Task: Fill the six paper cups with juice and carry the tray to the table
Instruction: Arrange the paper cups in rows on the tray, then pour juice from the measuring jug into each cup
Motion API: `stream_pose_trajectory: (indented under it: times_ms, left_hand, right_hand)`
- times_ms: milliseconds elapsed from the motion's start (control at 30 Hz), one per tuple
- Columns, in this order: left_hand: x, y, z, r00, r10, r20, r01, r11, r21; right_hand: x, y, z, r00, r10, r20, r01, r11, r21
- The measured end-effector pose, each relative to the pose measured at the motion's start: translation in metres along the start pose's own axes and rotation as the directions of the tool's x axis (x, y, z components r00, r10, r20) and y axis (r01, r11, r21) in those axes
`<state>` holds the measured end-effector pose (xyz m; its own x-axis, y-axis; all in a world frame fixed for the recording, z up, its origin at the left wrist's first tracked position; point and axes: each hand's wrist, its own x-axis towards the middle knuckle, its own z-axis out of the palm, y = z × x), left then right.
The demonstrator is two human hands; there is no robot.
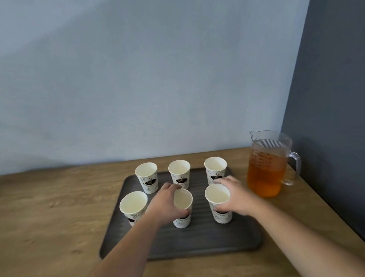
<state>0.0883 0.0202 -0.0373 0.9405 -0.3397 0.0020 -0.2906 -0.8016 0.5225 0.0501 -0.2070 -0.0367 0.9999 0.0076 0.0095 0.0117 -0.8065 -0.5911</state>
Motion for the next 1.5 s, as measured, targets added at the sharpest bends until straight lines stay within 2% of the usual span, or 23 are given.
stream_pose_trajectory:
  times_ms: [167,300,400,500,633,733,800,900,1033,1167,1233,1367,1433,1500]
  left_hand:
    - [-0.001,-0.002,0.006,0.999,0.002,-0.034,-0.003,0.999,-0.037]
    - [-0.001,-0.001,0.005,1.000,0.013,0.014,-0.013,1.000,0.016]
    - [0.000,0.004,-0.004,0.998,0.066,0.001,-0.066,0.993,0.103]
    - [0.004,0.011,-0.016,0.990,0.141,-0.014,-0.138,0.983,0.121]
    - [0.019,0.025,-0.026,0.968,0.245,-0.053,-0.240,0.966,0.095]
    - [0.036,0.040,-0.026,0.949,0.312,-0.048,-0.307,0.947,0.092]
    - [0.046,0.050,-0.021,0.935,0.350,-0.060,-0.343,0.934,0.098]
    - [0.062,0.066,-0.009,0.922,0.383,-0.057,-0.375,0.921,0.106]
    - [0.085,0.078,0.007,0.934,0.357,-0.032,-0.354,0.933,0.072]
    - [0.112,0.082,0.019,0.969,0.246,0.029,-0.247,0.966,0.075]
    - [0.125,0.084,0.025,0.980,0.187,0.069,-0.193,0.977,0.096]
    - [0.144,0.083,0.036,0.990,0.075,0.118,-0.087,0.991,0.100]
    - [0.150,0.082,0.041,0.991,0.035,0.132,-0.048,0.994,0.096]
    - [0.155,0.082,0.045,0.990,0.021,0.139,-0.034,0.995,0.093]
  right_hand:
    - [-0.005,0.008,0.011,0.999,0.019,-0.038,-0.016,0.998,0.067]
    - [-0.006,0.010,0.010,0.999,0.042,-0.006,-0.042,0.999,0.017]
    - [-0.006,0.005,0.004,0.999,0.041,0.025,-0.041,0.999,0.007]
    - [-0.008,-0.001,-0.007,0.999,0.043,0.003,-0.043,0.995,0.088]
    - [-0.011,-0.002,-0.028,0.981,0.015,-0.195,0.002,0.996,0.089]
    - [-0.017,0.000,-0.045,0.927,0.043,-0.374,-0.004,0.995,0.103]
    - [-0.022,0.003,-0.054,0.864,0.082,-0.496,-0.019,0.991,0.132]
    - [-0.028,0.012,-0.067,0.700,0.188,-0.689,-0.055,0.976,0.210]
    - [-0.028,0.032,-0.083,0.549,0.337,-0.765,-0.132,0.939,0.319]
    - [-0.018,0.060,-0.090,0.460,0.452,-0.764,-0.214,0.892,0.399]
    - [-0.011,0.075,-0.089,0.461,0.502,-0.732,-0.210,0.863,0.460]
    - [-0.003,0.095,-0.080,0.564,0.554,-0.613,-0.158,0.800,0.579]
    - [-0.002,0.099,-0.075,0.560,0.545,-0.624,-0.064,0.779,0.624]
    - [0.003,0.100,-0.074,0.526,0.557,-0.643,0.018,0.748,0.663]
